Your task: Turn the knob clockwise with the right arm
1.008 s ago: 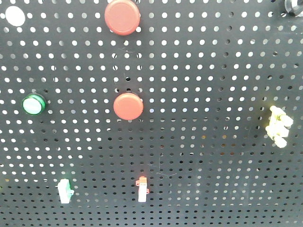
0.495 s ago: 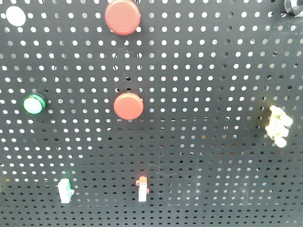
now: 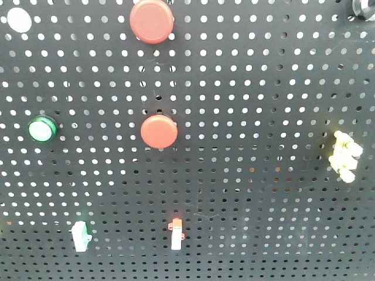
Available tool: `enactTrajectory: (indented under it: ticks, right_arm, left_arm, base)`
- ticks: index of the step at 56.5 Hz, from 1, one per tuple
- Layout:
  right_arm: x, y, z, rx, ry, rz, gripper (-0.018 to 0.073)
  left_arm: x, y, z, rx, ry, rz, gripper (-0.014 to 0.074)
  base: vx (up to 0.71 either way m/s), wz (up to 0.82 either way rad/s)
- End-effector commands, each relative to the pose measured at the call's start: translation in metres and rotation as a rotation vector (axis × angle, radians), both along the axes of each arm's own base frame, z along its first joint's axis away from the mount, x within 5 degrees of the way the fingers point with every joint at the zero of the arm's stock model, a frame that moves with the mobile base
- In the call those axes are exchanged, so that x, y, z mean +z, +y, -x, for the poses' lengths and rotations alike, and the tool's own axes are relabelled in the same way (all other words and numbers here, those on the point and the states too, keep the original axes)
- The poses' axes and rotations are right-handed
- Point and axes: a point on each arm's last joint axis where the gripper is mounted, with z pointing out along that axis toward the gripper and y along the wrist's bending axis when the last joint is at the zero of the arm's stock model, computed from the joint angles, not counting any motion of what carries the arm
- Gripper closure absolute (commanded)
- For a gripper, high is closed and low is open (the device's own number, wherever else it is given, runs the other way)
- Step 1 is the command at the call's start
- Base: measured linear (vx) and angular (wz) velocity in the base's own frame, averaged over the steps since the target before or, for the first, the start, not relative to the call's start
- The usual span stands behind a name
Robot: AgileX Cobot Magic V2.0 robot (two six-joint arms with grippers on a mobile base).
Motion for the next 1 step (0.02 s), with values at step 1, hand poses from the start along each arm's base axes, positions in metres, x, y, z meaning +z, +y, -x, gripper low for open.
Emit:
enactTrajectory:
  ticks: [1]
  right_arm:
    - [0.0065,0.0010,0.0014,0.008,-0.095,0.011,0.0567]
  left_arm:
    - [-0.0033,-0.0007,0.0007,-0.013,-0.059,0.014,0.0603]
  base:
    - [0.00,0.00]
